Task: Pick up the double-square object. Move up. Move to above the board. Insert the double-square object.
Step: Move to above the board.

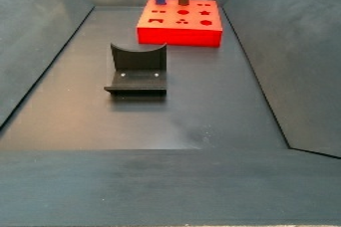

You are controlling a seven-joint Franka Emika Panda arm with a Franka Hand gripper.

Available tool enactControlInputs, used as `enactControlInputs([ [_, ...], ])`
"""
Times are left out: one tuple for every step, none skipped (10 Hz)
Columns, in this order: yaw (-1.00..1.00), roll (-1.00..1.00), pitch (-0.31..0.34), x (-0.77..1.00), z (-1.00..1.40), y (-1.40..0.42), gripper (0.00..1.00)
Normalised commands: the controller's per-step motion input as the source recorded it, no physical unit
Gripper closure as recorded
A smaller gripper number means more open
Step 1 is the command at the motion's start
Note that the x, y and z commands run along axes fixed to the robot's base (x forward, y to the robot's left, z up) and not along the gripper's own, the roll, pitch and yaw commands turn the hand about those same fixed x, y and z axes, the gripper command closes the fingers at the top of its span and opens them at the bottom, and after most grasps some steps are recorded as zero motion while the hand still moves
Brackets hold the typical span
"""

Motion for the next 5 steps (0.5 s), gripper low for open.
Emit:
enactControlInputs([
  [0.01, 0.00, 0.112, 0.41, 0.05, -1.00, 1.00],
  [0.01, 0.00, 0.120, 0.42, 0.06, -1.00, 1.00],
  [0.01, 0.00, 0.122, 0.43, 0.06, -1.00, 1.00],
  [0.01, 0.02, 0.128, 0.45, 0.07, -1.00, 1.00],
  [0.01, 0.02, 0.133, 0.47, 0.07, -1.00, 1.00],
])
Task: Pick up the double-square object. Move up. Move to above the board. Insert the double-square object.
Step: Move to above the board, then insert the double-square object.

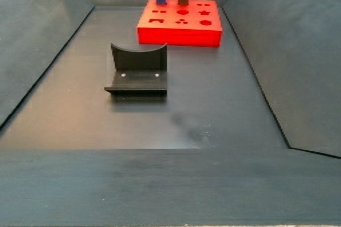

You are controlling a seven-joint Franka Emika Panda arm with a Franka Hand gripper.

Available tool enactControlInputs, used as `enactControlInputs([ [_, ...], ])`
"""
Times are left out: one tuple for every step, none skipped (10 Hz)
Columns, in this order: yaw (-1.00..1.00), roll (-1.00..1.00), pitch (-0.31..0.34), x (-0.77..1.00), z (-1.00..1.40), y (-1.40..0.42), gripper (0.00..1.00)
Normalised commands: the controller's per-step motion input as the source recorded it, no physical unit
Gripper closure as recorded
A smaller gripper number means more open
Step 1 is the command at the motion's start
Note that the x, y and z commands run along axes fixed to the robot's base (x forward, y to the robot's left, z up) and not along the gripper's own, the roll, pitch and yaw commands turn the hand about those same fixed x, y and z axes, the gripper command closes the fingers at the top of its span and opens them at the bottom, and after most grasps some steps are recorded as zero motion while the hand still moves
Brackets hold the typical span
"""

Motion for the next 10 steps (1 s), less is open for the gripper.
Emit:
enactControlInputs([
  [0.01, 0.03, 0.134, 0.35, 0.05, -0.65, 1.00],
  [0.01, 0.04, 0.130, 0.23, 0.04, -0.38, 1.00],
  [0.01, 0.04, 0.096, 0.15, 0.04, -0.22, 1.00],
  [0.00, 0.00, 0.000, 0.00, -0.02, 0.00, 1.00],
  [0.00, 0.00, -0.014, 0.00, -0.04, -0.03, 1.00],
  [0.00, 0.00, -0.051, 0.01, -0.19, -0.15, 1.00],
  [0.00, 0.00, -0.001, 0.27, -0.30, -0.31, 1.00],
  [-0.03, 0.08, 0.000, 0.47, -0.36, -0.44, 1.00],
  [-0.22, 0.12, 0.000, 0.65, -0.30, -0.42, 1.00],
  [-0.38, 0.13, 0.000, 0.58, -0.28, -0.33, 1.00],
])
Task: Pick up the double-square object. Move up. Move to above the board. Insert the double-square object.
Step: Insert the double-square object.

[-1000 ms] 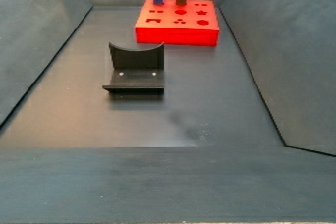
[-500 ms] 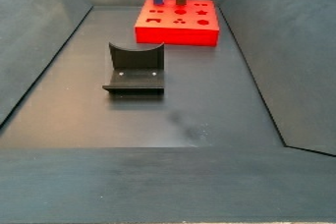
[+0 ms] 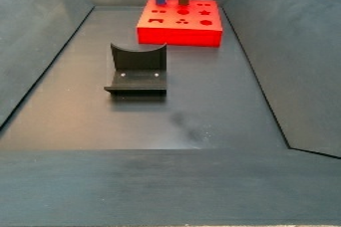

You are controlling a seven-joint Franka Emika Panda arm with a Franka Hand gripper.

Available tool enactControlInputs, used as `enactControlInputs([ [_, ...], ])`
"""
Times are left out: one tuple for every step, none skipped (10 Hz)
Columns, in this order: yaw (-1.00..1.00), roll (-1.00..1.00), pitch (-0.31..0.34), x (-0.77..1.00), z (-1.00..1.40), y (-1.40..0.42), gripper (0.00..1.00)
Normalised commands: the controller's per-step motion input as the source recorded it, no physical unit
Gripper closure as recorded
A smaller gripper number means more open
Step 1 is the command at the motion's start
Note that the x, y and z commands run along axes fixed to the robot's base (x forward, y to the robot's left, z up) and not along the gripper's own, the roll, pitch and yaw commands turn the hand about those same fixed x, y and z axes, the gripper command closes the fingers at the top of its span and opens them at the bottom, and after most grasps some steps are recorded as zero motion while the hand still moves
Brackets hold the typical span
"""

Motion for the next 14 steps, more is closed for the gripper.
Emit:
enactControlInputs([
  [-0.49, 0.15, -0.017, 0.53, -0.29, -0.25, 1.00],
  [-0.60, 0.19, -0.043, 0.43, -0.38, -0.21, 1.00],
  [-0.67, 0.25, -0.086, 0.40, -0.53, -0.13, 1.00],
  [-0.75, 0.29, -0.116, 0.30, -0.62, -0.09, 1.00],
  [-0.91, 0.27, -0.079, 0.14, -0.55, -0.04, 1.00],
  [-0.97, 0.19, -0.074, 0.09, -0.41, 0.00, 1.00],
  [-1.00, 0.07, -0.113, 0.05, -0.22, 0.00, 1.00],
  [-1.00, 0.02, -0.160, 0.04, -0.12, 0.00, 1.00],
  [-0.99, 0.00, -0.200, 0.05, -0.06, 0.01, 1.00],
  [-1.00, 0.00, -0.193, 0.05, -0.07, 0.01, 1.00],
  [-1.00, 0.01, -0.164, 0.05, -0.11, 0.00, 1.00],
  [-0.99, 0.16, -0.084, 0.10, -0.33, 0.00, 1.00],
  [-0.99, 0.18, -0.077, 0.11, -0.35, 0.00, 1.00],
  [-0.98, 0.19, -0.080, 0.12, -0.36, 0.00, 1.00],
])
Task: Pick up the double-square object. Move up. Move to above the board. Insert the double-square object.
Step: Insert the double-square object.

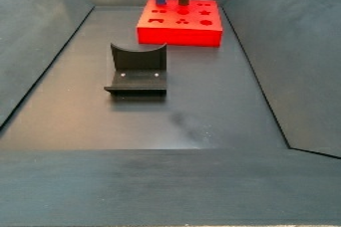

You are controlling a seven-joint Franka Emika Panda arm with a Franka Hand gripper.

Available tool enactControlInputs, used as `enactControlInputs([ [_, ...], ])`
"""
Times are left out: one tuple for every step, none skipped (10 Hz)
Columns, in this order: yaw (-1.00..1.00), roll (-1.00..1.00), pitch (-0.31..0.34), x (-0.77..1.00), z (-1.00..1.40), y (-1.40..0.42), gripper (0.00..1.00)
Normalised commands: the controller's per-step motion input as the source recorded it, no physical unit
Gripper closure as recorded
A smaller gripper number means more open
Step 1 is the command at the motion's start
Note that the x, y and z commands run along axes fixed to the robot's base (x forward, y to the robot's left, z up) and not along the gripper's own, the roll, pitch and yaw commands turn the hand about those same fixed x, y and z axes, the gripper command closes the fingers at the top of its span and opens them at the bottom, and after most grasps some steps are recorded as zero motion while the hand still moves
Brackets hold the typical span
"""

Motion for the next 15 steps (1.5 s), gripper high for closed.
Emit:
enactControlInputs([
  [-0.98, 0.19, -0.079, 0.13, -0.36, 0.00, 1.00],
  [-0.98, 0.19, -0.080, 0.13, -0.36, 0.00, 1.00],
  [-0.99, 0.16, -0.084, 0.12, -0.33, 0.00, 1.00],
  [-1.00, 0.15, -0.084, 0.11, -0.31, 0.00, 1.00],
  [-1.00, 0.12, -0.084, 0.10, -0.27, 0.00, 1.00],
  [-1.00, 0.10, -0.091, 0.07, -0.25, 0.00, 1.00],
  [-1.00, 0.02, -0.073, 0.06, -0.12, 0.00, 1.00],
  [0.00, 0.00, -0.044, -0.07, 0.00, 0.00, 1.00],
  [0.00, 0.06, -0.004, 0.00, 0.00, -0.08, 1.00],
  [-0.68, 0.04, 0.069, 0.15, -0.01, -0.13, 1.00],
  [-0.99, 0.00, 0.000, 0.00, -0.06, -0.09, 1.00],
  [-1.00, 0.00, 0.000, 0.00, -0.09, -0.07, 1.00],
  [-0.87, 0.00, 0.000, 0.16, 0.00, 0.00, 1.00],
  [0.00, 0.00, 0.000, 0.00, 0.00, 0.02, 1.00],
  [0.08, 0.00, 0.000, 0.19, -0.36, -0.01, 1.00],
])
